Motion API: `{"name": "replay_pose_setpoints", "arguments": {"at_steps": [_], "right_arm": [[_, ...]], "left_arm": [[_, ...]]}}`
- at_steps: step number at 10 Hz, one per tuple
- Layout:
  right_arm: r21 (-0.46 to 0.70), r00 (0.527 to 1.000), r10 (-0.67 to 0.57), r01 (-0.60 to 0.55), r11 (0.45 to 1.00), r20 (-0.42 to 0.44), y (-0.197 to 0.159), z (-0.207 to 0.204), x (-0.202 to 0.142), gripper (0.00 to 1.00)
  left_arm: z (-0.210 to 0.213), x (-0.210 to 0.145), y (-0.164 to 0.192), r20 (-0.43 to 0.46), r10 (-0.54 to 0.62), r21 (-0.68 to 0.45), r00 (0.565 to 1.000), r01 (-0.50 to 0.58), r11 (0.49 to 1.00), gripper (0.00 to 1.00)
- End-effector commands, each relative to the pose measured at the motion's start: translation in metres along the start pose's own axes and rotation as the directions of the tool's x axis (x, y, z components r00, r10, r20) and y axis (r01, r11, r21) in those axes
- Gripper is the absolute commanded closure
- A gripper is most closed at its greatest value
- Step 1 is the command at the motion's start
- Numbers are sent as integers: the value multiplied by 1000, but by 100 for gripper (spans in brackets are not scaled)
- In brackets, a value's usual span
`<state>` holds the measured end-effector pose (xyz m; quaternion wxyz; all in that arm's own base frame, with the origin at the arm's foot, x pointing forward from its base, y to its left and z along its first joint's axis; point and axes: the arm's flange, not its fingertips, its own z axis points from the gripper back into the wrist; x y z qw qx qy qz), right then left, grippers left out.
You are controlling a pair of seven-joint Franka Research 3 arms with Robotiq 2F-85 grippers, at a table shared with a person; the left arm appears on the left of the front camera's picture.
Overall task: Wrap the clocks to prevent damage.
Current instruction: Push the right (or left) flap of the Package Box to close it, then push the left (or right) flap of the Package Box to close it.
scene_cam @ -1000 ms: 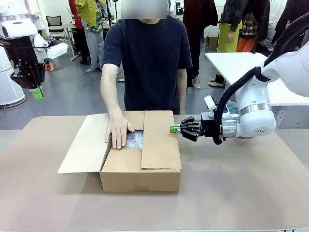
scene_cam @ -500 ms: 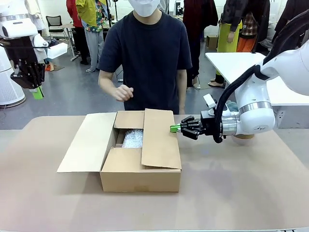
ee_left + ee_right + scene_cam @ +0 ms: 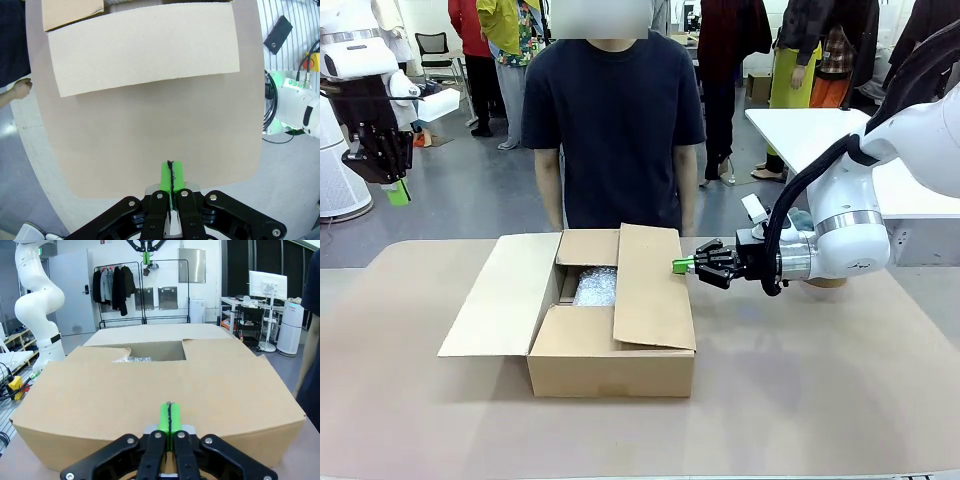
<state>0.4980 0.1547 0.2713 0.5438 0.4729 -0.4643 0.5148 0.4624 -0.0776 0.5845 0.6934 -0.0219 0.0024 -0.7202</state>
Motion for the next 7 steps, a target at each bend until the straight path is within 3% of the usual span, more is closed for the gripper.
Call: {"name": "replay_pose_setpoints", "arguments": {"at_steps": [1,7], "right_arm": [[-14,1000,-7,7,1000,0,4,-2,-5,99],[-14,1000,-7,7,1000,0,4,-2,-5,99]], "left_arm": [[1,-2,0,-23,3,11,1000,-2,1000,100],[1,-2,0,-23,3,11,1000,-2,1000,100]]}}
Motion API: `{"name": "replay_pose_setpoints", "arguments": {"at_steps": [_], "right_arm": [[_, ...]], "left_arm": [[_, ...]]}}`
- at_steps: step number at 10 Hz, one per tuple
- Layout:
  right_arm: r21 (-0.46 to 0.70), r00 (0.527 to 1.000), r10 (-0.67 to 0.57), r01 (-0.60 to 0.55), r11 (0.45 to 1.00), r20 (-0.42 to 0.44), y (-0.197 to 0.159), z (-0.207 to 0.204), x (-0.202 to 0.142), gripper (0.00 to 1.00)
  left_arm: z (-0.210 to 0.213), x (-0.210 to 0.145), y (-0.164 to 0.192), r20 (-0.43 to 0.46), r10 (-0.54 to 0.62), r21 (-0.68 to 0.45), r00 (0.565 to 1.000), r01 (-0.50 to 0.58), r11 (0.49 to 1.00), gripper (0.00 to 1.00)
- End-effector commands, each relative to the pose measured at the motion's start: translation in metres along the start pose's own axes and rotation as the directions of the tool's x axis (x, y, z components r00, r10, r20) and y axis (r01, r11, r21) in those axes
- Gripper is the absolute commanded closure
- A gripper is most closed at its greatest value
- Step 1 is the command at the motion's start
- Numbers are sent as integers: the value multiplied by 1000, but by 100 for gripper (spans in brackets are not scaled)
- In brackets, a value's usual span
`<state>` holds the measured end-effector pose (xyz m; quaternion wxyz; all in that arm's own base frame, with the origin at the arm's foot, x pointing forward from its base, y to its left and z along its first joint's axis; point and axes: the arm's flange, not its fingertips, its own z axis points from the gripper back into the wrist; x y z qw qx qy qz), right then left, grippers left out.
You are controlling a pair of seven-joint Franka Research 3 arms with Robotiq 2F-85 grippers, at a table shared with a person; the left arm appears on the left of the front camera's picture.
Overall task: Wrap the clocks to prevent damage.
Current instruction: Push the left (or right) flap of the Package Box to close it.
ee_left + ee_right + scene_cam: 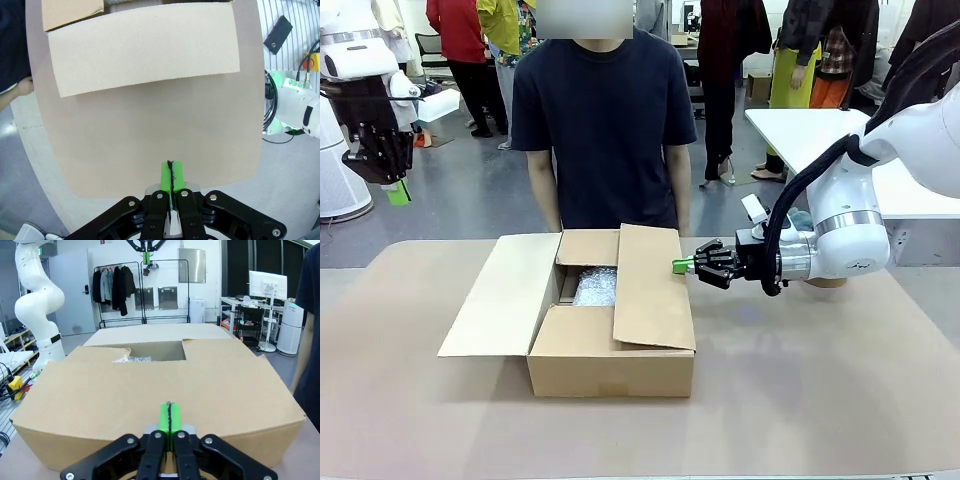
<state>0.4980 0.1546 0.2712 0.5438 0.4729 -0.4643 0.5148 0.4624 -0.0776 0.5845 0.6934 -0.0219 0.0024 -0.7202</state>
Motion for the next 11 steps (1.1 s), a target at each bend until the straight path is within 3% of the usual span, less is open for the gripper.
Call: {"name": "replay_pose_setpoints", "arguments": {"at_steps": [1,11], "right_arm": [[-14,1000,-7,7,1000,0,4,-2,-5,99],[-14,1000,-7,7,1000,0,4,-2,-5,99]], "left_arm": [[1,-2,0,-23,3,11,1000,-2,1000,100],[1,-2,0,-23,3,11,1000,-2,1000,100]]}}
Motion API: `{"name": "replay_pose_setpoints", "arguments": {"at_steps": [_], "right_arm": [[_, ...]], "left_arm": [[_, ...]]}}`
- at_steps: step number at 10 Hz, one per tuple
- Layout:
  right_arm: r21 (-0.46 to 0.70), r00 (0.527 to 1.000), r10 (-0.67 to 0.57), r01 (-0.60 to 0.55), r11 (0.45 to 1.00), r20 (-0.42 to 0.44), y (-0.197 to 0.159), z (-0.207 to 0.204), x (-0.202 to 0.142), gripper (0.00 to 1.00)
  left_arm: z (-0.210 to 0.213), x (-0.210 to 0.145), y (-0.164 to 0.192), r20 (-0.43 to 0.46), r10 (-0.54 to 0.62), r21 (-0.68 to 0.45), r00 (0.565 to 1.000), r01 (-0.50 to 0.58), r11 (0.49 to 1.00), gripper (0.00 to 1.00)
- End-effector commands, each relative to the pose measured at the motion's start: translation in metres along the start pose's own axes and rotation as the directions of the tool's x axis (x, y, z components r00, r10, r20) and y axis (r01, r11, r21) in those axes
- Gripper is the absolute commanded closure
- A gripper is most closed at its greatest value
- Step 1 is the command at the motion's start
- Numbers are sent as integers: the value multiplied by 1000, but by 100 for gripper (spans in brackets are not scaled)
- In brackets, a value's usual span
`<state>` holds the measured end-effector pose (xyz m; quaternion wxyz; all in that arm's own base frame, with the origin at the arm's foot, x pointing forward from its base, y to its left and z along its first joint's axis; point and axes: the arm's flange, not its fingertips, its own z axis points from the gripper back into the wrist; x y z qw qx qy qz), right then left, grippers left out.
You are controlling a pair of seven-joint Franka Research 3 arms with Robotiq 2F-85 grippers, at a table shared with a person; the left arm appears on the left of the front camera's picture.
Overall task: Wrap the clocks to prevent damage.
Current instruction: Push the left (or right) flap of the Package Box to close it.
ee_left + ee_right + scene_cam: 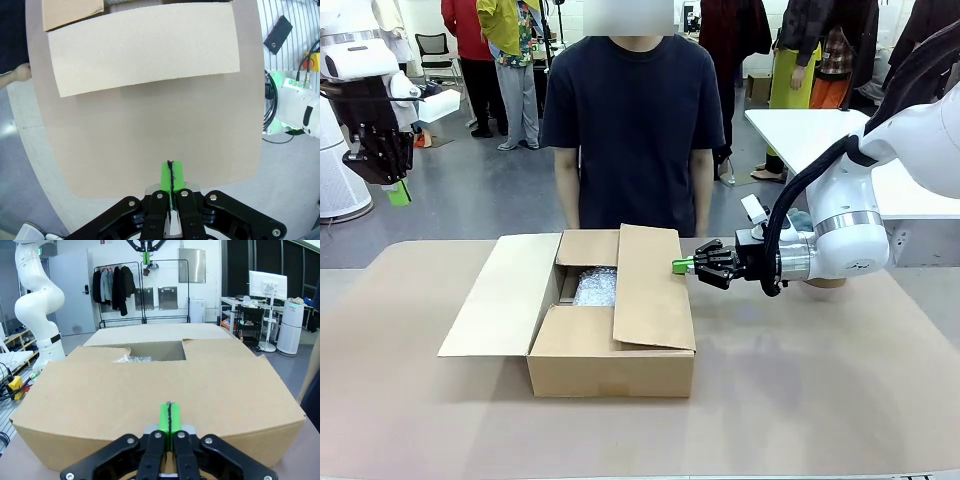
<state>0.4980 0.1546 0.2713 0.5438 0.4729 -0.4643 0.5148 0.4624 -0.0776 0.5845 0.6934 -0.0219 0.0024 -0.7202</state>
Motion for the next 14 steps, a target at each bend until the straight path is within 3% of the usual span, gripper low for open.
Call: {"name": "replay_pose_setpoints", "arguments": {"at_steps": [1,2,3,4,6,8,10,12,13,14], "right_arm": [[-14,1000,-7,7,1000,0,4,-2,-5,99],[-14,1000,-7,7,1000,0,4,-2,-5,99],[-14,1000,-7,7,1000,0,4,-2,-5,99],[-14,1000,-7,7,1000,0,4,-2,-5,99],[-14,1000,-7,7,1000,0,4,-2,-5,99],[-14,1000,-7,7,1000,0,4,-2,-5,99],[-14,1000,-7,7,1000,0,4,-2,-5,99],[-14,1000,-7,7,1000,0,4,-2,-5,99],[-14,1000,-7,7,1000,0,4,-2,-5,99],[-14,1000,-7,7,1000,0,4,-2,-5,99]], "left_arm": [[1,-2,0,-23,3,11,1000,-2,1000,100],[0,0,0,0,0,0,1000,0,1000,100],[1,-20,8,115,-56,-16,992,59,998,100],[-1,-44,14,301,-142,-11,943,152,988,100],[-24,-83,27,525,-218,36,823,235,971,100],[-79,-104,29,608,-166,75,776,152,985,100],[-135,-114,29,675,-6,-57,737,60,997,100],[-174,-118,15,621,113,-110,775,-57,992,100],[-171,-119,13,617,145,-121,773,-89,989,100],[-177,-126,20,645,51,-105,763,22,994,100]]}}
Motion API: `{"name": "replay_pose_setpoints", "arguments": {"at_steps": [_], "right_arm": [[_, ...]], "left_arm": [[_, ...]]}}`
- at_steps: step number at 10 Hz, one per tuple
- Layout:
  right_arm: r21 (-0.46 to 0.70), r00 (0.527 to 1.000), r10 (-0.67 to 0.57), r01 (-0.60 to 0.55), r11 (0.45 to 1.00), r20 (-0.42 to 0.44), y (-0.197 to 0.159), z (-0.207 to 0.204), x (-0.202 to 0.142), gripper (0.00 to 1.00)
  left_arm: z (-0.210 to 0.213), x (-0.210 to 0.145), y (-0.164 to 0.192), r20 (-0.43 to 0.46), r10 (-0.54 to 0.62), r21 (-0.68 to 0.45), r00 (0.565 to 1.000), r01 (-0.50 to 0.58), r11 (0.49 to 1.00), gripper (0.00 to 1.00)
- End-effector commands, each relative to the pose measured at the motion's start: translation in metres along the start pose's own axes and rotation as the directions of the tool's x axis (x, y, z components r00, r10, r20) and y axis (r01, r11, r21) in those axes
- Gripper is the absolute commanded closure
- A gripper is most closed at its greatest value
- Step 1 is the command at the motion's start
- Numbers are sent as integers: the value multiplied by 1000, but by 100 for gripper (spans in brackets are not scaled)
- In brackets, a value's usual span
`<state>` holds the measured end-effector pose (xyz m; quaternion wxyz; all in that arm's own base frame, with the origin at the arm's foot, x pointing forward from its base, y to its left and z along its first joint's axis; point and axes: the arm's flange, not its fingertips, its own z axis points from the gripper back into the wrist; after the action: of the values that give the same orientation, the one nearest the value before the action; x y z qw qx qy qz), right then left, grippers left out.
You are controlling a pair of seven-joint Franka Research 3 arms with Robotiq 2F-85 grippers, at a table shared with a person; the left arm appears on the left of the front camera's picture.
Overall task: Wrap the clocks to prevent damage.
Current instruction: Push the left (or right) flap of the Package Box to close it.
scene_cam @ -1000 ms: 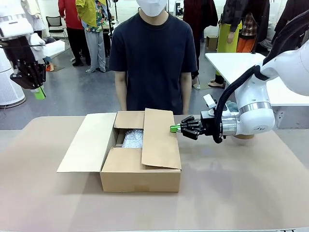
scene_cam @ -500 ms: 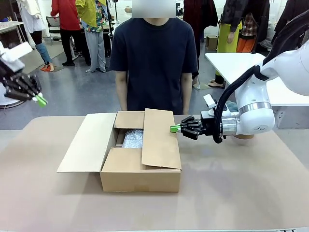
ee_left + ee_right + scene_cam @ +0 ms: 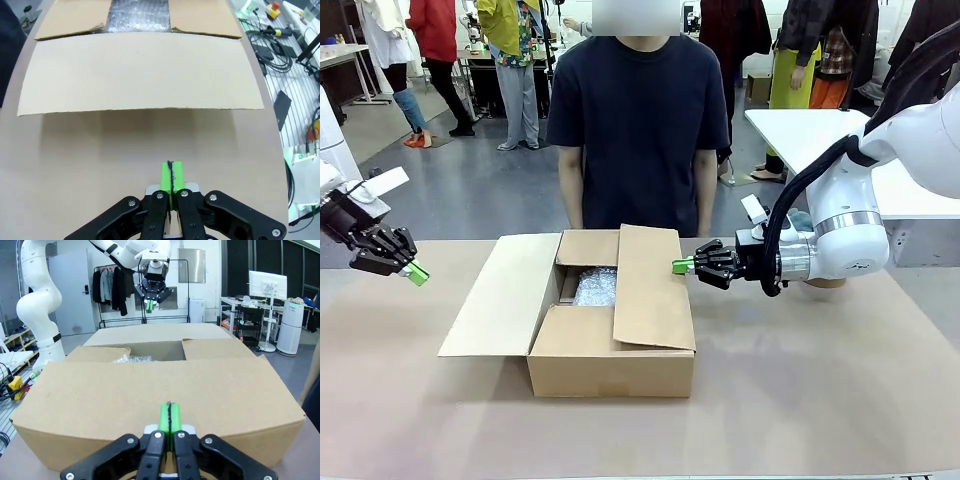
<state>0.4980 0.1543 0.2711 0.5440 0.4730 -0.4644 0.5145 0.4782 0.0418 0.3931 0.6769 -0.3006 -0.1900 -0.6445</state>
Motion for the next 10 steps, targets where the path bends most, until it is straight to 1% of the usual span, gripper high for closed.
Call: {"name": "replay_pose_setpoints", "arguments": {"at_steps": [1,4,5,6,7,8,9,10], "right_arm": [[-14,1000,-6,6,1000,-1,4,-2,-5,99],[-14,1000,-6,6,1000,-1,4,-2,-5,99],[-14,1000,-6,6,1000,-1,4,-2,-5,99],[-14,1000,-6,6,1000,-1,4,-2,-5,99],[-14,1000,-6,6,1000,-1,4,-2,-5,99],[-14,1000,-6,6,1000,-1,4,-2,-5,99],[-14,1000,-6,6,1000,-1,4,-2,-5,99],[-14,1000,-6,6,1000,-1,4,-2,-5,99]], "left_arm": [[9,6,1,15,-55,-15,998,55,998,100],[9,6,1,15,-55,-15,998,55,998,100],[4,8,1,4,-34,-9,999,34,999,100],[3,-9,18,99,-35,33,994,32,999,100],[-1,-32,39,247,-92,25,965,88,996,100],[-9,-48,44,351,-121,24,929,121,992,100],[-17,-58,45,413,-141,53,900,130,990,100],[-22,-62,53,445,-156,57,882,145,988,100]]}}
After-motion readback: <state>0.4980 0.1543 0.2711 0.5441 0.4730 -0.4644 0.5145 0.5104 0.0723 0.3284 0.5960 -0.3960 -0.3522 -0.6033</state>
